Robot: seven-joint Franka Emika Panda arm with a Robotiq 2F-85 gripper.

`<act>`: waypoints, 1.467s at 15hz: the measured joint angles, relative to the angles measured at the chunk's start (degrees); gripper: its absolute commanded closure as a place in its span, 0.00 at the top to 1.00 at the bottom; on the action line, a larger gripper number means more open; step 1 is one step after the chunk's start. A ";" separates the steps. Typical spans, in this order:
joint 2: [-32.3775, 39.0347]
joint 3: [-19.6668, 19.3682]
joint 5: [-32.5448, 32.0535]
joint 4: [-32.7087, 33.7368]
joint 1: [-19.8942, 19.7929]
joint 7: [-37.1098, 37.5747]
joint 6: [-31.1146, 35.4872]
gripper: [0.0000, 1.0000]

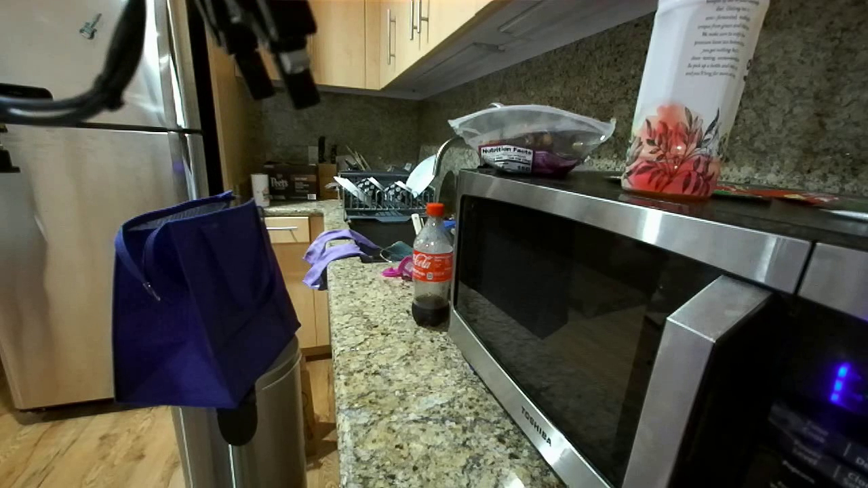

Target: Put the coca cola bottle on the top of the microwave

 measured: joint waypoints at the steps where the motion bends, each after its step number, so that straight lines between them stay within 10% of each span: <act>1: 1.16 0.36 -0.01 2.12 0.00 0.30 0.91 1.00; 9: 13.02 3.96 -0.21 16.87 0.22 3.12 6.55 1.00; 22: 24.32 10.97 7.65 17.75 6.28 -2.84 8.82 1.00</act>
